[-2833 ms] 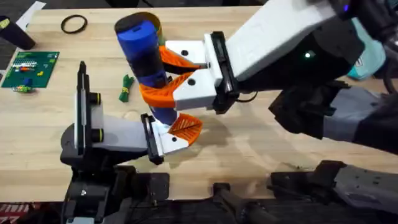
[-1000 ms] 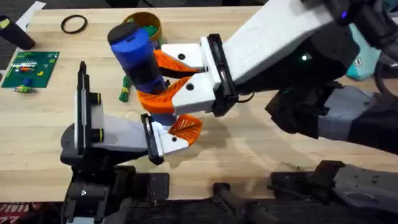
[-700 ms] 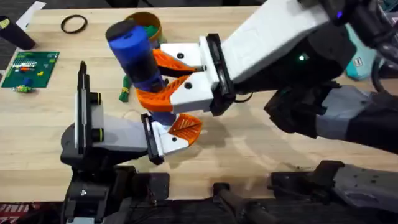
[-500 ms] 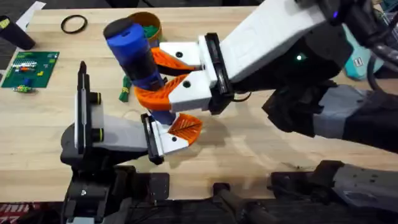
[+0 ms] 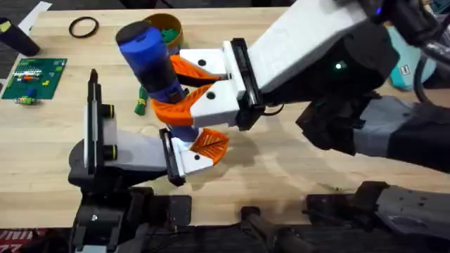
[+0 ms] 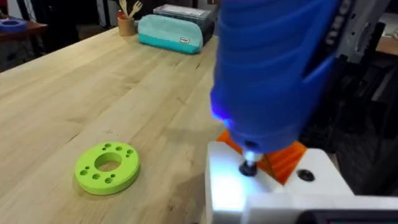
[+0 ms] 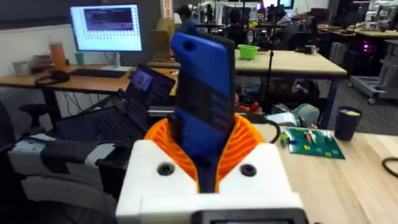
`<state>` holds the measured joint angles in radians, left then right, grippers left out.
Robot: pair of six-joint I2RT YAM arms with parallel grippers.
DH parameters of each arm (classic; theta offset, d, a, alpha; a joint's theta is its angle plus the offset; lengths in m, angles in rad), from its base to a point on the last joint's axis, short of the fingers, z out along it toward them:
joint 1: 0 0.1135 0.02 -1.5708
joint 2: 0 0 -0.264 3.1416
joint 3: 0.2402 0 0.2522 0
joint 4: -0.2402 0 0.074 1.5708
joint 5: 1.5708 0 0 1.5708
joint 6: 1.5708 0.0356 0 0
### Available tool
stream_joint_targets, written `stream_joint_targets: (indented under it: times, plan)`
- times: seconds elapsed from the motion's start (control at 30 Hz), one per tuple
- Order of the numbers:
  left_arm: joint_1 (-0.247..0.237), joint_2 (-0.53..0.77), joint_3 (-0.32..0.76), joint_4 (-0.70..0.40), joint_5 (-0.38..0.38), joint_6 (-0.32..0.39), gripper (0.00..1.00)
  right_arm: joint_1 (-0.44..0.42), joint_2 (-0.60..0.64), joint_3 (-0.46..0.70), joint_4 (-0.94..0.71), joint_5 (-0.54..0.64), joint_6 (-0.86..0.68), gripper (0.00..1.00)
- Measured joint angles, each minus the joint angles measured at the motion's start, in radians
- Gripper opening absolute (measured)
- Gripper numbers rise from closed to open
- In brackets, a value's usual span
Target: Pick up the gripper from the table and insert it into the empty holder that is missing its gripper. Then pick up a screw, insert it into the mounting hole, and use the screwdriver to tighten it. Finally, clean up the table by picking up the vegetable and placing it into the bucket.
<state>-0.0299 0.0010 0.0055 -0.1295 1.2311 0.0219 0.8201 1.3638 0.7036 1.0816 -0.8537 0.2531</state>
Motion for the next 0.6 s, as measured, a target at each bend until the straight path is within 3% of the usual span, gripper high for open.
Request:
stream_joint_targets:
  times: [0.6]
  plan:
    - [0.000,0.000,0.000,0.000,0.000,0.000,0.009,0.006,0.008,0.000,0.016,-0.008,0.005,0.084]
